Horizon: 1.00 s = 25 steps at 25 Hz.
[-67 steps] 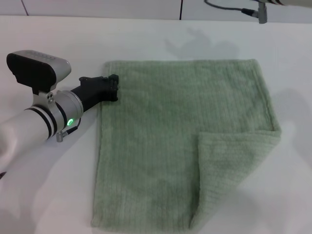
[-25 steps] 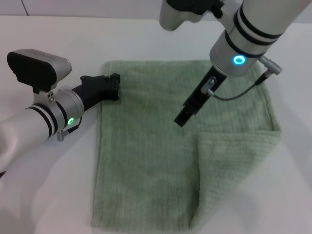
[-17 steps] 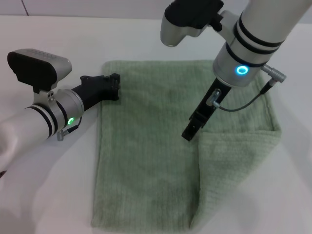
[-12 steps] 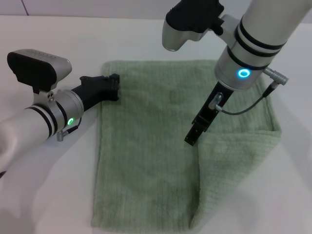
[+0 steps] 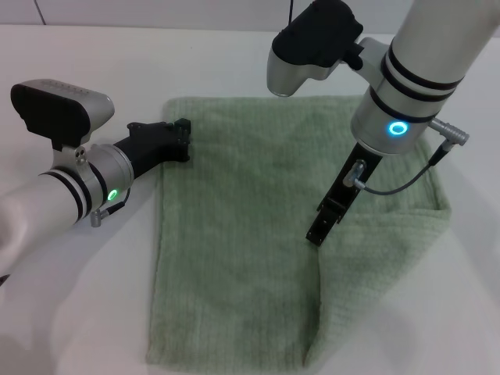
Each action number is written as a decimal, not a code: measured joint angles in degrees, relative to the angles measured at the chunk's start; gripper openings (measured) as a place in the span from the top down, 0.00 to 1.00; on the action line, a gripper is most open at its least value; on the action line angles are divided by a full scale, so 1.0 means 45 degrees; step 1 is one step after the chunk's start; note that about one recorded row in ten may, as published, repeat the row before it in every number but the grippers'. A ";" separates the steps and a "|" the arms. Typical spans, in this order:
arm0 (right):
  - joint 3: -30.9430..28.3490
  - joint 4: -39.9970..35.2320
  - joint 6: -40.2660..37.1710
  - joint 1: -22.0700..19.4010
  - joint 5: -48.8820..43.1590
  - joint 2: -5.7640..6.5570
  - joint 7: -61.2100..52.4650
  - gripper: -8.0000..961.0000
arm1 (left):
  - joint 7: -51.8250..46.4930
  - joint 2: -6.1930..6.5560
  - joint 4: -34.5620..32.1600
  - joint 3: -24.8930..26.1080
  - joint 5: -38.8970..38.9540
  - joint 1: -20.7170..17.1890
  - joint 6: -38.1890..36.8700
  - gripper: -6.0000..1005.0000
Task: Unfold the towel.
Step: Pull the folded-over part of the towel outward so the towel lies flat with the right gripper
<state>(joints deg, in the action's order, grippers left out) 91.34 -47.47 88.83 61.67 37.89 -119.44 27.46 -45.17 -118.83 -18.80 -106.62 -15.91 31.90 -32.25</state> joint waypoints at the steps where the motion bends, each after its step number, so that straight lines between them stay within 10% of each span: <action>1: 0.0000 0.0060 -0.0009 0.0000 -0.0001 0.0000 0.0024 0.23 | 0.0000 0.0000 -0.0002 0.0001 0.0000 0.0000 0.0001 1.00; 25: 0.0438 0.1746 -0.1083 0.0410 0.0444 -0.0076 0.0511 0.24 | -0.0016 0.0001 -0.0120 -0.0018 0.0000 -0.0075 -0.0001 1.00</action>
<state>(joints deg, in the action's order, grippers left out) 93.31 -39.61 83.96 63.52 39.88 -119.79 29.76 -45.25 -118.83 -19.34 -106.70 -15.91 31.56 -32.26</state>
